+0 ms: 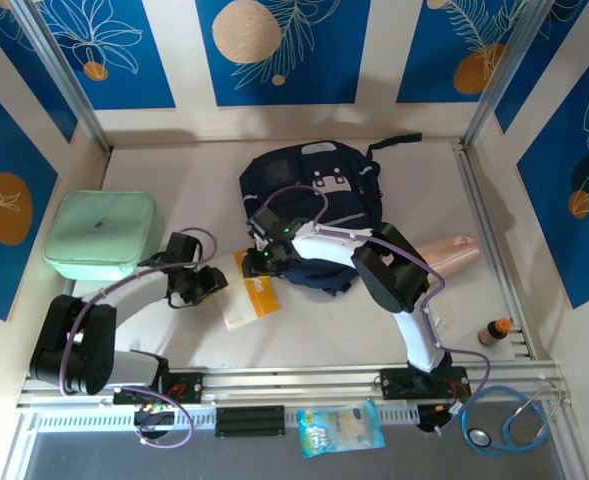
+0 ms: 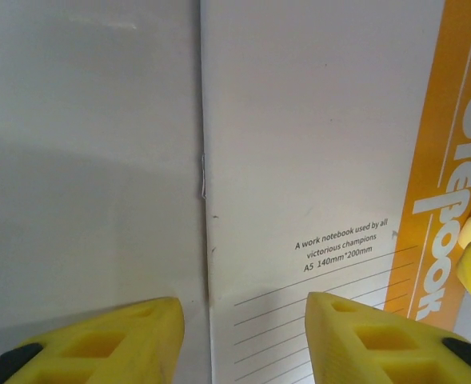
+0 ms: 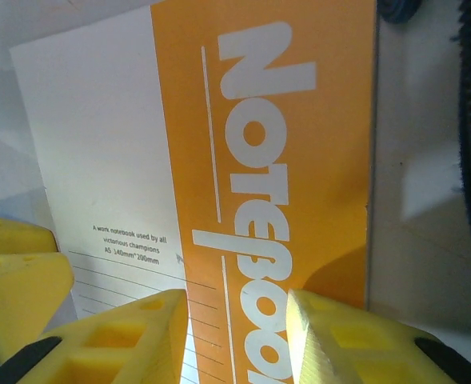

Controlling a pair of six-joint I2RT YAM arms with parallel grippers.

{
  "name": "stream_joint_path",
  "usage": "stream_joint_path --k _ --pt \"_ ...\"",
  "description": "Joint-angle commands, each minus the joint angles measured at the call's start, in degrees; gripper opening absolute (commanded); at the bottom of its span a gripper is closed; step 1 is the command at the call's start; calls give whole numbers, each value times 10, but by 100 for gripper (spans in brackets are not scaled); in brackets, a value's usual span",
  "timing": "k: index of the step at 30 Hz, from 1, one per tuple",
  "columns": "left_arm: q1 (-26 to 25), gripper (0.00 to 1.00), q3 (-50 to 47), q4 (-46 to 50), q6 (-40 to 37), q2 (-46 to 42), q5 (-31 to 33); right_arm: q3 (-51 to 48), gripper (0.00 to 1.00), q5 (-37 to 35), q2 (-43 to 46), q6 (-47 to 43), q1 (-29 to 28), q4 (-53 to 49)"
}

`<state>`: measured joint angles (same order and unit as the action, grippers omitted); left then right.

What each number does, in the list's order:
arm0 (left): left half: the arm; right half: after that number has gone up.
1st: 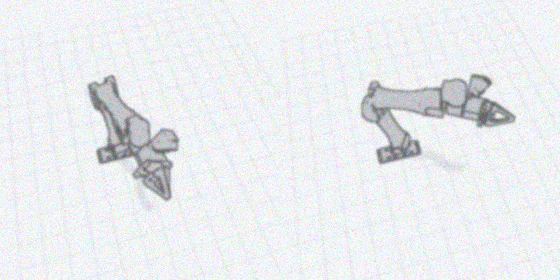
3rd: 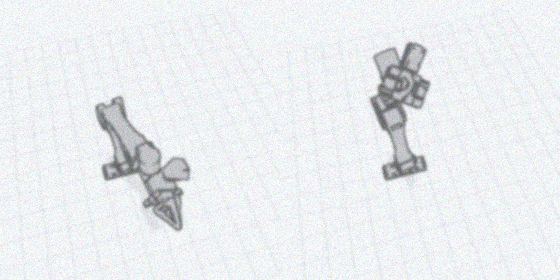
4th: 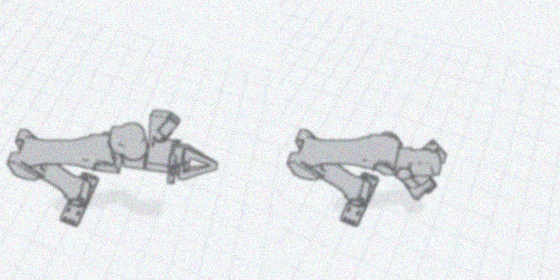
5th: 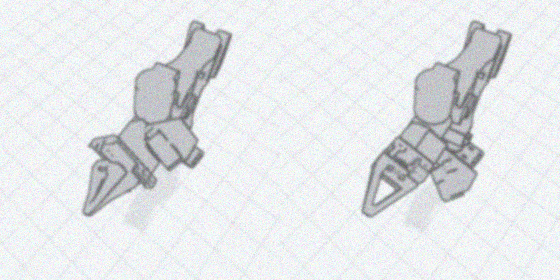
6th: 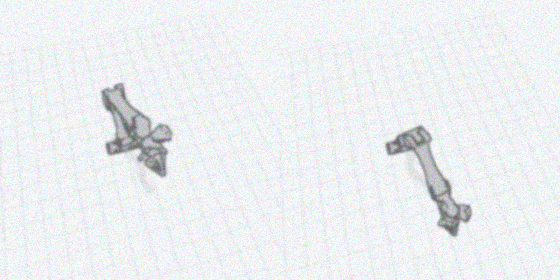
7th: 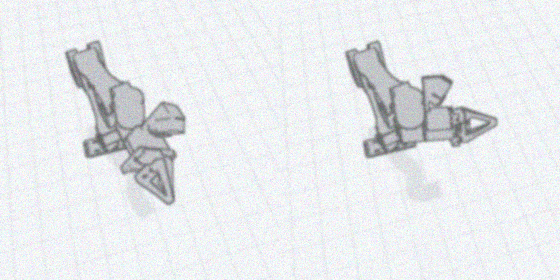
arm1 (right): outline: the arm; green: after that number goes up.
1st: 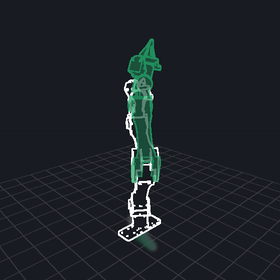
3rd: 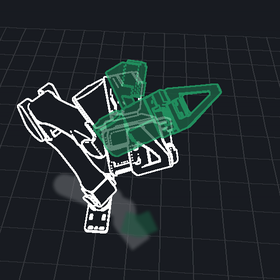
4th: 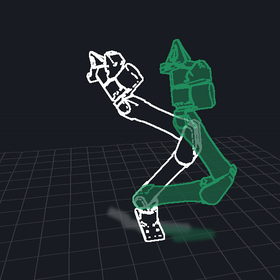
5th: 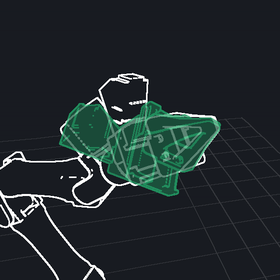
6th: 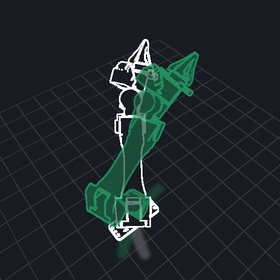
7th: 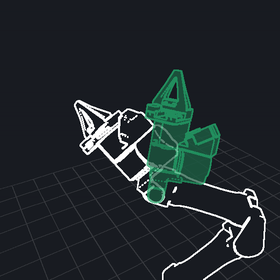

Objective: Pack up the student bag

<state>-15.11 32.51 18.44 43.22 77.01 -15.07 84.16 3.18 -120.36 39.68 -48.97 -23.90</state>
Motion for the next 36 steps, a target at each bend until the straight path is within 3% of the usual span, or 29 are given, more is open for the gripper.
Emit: stream_joint_path --k 1,8,13,20,25,30,36 --pt "0 45 -9 -36 2 20 -41 -8 38 5 -14 7 3 -16" --pt "0 38 3 -51 -8 6 -84 -17 37 15 -23 12 -1 -10" --pt "0 37 3 -91 15 -21 -145 -20 36 13 -26 13 0 -8" --pt "0 37 4 -117 30 -71 -173 -25 36 13 -26 15 2 -7" --pt "0 37 -15 -130 35 -91 -166 -33 34 9 -24 16 3 0" --pt "0 37 -35 -136 47 -49 -152 -35 33 9 -27 19 2 0" --pt "0 37 -31 -98 45 -25 -96 -34 30 -16 -31 22 3 -20"
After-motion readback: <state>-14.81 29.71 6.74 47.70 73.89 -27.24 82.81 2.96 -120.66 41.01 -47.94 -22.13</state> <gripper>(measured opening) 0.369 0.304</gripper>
